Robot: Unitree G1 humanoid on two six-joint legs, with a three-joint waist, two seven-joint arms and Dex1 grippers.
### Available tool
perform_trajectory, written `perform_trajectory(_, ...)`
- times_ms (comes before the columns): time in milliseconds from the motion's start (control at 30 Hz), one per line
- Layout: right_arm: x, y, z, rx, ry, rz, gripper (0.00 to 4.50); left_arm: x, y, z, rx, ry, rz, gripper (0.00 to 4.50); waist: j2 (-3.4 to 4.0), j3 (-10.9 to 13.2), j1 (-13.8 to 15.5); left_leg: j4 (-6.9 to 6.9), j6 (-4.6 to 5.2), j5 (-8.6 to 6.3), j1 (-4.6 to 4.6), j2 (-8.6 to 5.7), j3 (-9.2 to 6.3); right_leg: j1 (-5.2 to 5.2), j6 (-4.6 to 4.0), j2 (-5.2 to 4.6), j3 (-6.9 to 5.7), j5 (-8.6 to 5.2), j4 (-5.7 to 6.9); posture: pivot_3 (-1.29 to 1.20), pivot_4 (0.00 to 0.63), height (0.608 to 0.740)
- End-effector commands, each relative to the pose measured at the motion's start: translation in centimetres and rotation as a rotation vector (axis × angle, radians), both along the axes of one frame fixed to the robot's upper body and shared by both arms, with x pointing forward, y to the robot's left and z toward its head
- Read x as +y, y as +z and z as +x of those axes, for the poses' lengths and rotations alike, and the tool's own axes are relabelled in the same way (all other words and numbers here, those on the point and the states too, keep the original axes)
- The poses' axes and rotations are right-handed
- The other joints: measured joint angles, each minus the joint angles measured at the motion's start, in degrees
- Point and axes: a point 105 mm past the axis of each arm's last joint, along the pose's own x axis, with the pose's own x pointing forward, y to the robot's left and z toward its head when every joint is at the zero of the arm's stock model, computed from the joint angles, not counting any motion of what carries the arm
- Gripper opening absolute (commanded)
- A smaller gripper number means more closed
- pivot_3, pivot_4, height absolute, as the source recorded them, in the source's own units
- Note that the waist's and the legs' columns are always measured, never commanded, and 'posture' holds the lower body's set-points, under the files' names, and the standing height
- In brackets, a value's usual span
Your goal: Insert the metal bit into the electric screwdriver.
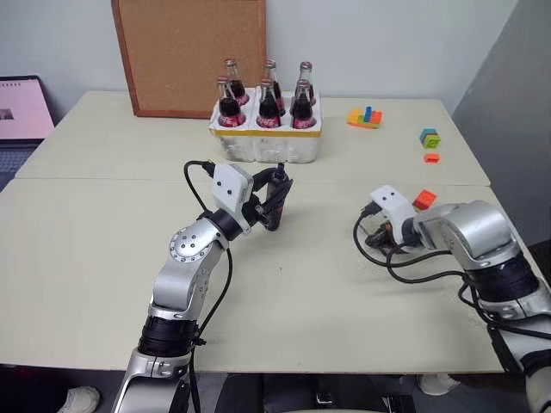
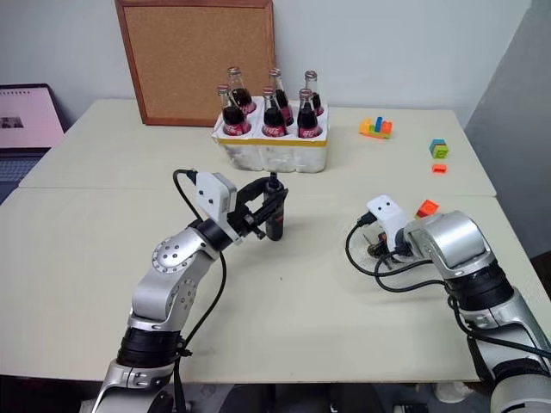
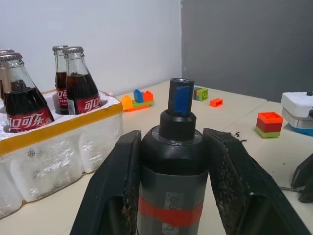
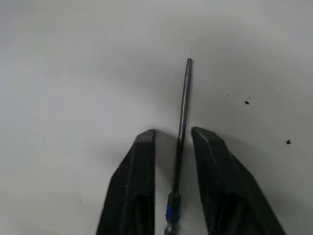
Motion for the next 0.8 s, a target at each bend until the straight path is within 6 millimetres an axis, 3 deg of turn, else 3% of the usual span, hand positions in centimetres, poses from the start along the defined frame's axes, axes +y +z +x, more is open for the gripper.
perform_trajectory(33, -0.1, 0.2, 0.0, 0.014, -0.036, 0.020, 0.03, 0.0, 0.2, 0.0, -0.014, -0.003, 0.011, 1.63, 0.00, 0.0, 0.0, 0.00, 0.00, 0.00, 0.00, 0.00, 0.00, 0.00, 0.00, 0.00, 0.00, 0.00, 0.00, 0.00, 0.150, 0.740)
perform_trajectory(267, 0.5, 1.1, -0.1, -0.007, -0.079, 0.088, 0.00, 0.0, 0.5, 0.6, -0.001, -0.001, 0.033, 1.63, 0.01, 0.0, -0.1, -0.01, 0.00, 0.00, -0.01, 0.00, 0.00, -0.01, 0.00, 0.01, 0.00, 0.00, 0.00, 0.00, 0.150, 0.740)
perform_trajectory(400, 0.7, 2.4, -0.1, -0.064, -0.108, 0.155, 0.00, -0.7, 1.6, 0.3, -0.006, -0.080, 0.022, 1.63, 0.01, 0.0, -0.2, -0.03, 0.00, 0.00, -0.02, 0.02, -0.02, -0.05, 0.00, 0.03, -0.01, 0.00, 0.00, 0.00, 0.150, 0.740)
perform_trajectory(800, 0.8, 10.1, -0.9, -0.554, -0.155, 0.236, 0.00, -1.8, 5.7, -0.9, 0.012, -0.271, -0.040, 1.63, 0.03, 0.0, -0.1, -0.08, 0.00, 0.00, -0.25, 0.01, -0.05, -0.22, 0.03, 0.03, -0.03, -0.02, -0.14, 0.00, 0.150, 0.740)
